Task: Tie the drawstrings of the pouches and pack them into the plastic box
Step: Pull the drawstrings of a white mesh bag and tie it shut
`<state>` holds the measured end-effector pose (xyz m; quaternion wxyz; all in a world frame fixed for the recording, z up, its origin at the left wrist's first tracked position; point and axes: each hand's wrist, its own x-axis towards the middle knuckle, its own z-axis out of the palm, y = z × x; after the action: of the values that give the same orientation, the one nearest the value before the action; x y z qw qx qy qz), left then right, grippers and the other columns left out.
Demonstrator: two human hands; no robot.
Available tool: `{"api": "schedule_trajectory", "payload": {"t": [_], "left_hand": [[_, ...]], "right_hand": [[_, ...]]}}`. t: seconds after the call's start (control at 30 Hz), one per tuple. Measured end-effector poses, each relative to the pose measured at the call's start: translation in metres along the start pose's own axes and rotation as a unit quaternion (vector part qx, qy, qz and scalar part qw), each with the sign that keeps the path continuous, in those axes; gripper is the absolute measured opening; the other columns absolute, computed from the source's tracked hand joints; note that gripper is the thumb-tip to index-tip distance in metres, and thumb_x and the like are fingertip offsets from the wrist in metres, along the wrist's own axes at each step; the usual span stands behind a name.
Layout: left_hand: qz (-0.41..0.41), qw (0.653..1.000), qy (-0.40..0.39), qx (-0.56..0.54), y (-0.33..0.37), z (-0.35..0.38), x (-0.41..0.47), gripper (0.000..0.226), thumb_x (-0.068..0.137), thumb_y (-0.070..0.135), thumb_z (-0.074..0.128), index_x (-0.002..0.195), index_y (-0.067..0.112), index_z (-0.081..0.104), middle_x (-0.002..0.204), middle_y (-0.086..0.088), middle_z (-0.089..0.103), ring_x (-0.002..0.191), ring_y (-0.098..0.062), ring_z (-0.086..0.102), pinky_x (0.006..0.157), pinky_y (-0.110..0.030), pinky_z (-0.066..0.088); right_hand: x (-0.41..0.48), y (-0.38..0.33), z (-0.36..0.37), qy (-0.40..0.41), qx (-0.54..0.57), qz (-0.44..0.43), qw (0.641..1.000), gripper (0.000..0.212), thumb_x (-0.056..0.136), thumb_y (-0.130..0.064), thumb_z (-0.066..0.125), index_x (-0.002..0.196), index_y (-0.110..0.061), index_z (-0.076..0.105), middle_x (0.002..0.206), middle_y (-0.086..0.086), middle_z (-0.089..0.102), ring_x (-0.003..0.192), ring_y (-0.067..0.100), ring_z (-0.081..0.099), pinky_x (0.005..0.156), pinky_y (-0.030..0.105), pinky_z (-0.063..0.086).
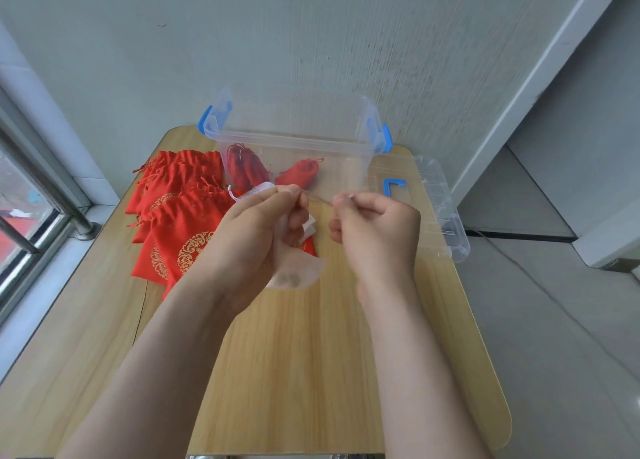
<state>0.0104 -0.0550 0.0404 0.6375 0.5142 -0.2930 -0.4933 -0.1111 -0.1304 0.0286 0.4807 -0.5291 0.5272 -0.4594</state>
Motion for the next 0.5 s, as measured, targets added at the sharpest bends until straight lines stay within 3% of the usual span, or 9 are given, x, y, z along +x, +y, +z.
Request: {"api": "schedule_trajectory", "payload": {"t": [0.13,0.23,0.3,0.4,0.5], "left_hand": [[-0.012,0.997,0.052,-0.05,-0.003,-0.002,0.001,0.019,0.107,0.023,0.059,0.102,0.008,0.07,0.098,-0.005,0.056,0.082,-0.018,0.053,0.066,-0.026,0.054],[0.013,0.989,0.123,0.083,-0.012,-0.01,0.005,0.017,0.104,0.023,0.065,0.104,0.014,0.08,0.094,0.0,0.07,0.084,-0.016,0.063,0.077,-0.038,0.057],[0.077,0.964,0.14,0.214,-0.017,-0.016,0.006,0.016,0.103,0.02,0.067,0.102,0.023,0.083,0.091,0.003,0.076,0.078,-0.01,0.066,0.078,-0.034,0.057],[0.131,0.915,0.088,0.371,-0.02,-0.021,0.006,0.019,0.102,0.02,0.066,0.1,0.028,0.083,0.076,0.014,0.075,0.067,-0.003,0.064,0.061,-0.023,0.044],[0.121,0.907,0.026,0.404,-0.021,-0.019,0.003,0.019,0.101,0.024,0.066,0.09,0.026,0.081,0.056,0.014,0.059,0.05,-0.003,0.045,0.053,-0.024,0.035]], "right_hand": [[-0.007,-0.005,0.002,-0.069,-0.127,-0.019,0.989,0.012,0.087,-0.026,0.078,0.075,-0.025,0.078,0.066,-0.009,0.075,0.069,0.008,0.074,0.068,0.029,0.061],[-0.009,-0.007,0.003,-0.098,-0.171,-0.039,0.98,0.015,0.085,-0.024,0.078,0.07,-0.025,0.077,0.064,-0.011,0.073,0.065,0.005,0.07,0.057,0.018,0.051],[-0.01,-0.008,0.003,-0.114,-0.171,-0.052,0.977,0.015,0.086,-0.022,0.078,0.072,-0.025,0.078,0.062,-0.011,0.073,0.064,0.004,0.07,0.055,0.015,0.047],[-0.011,-0.01,0.003,-0.133,-0.132,-0.083,0.979,0.015,0.088,-0.018,0.079,0.074,-0.024,0.08,0.062,-0.011,0.073,0.064,0.004,0.071,0.063,0.021,0.055],[-0.009,-0.007,0.003,-0.131,-0.097,-0.11,0.98,0.008,0.089,-0.017,0.081,0.083,-0.023,0.083,0.073,-0.011,0.078,0.072,0.006,0.075,0.077,0.035,0.064]]}}
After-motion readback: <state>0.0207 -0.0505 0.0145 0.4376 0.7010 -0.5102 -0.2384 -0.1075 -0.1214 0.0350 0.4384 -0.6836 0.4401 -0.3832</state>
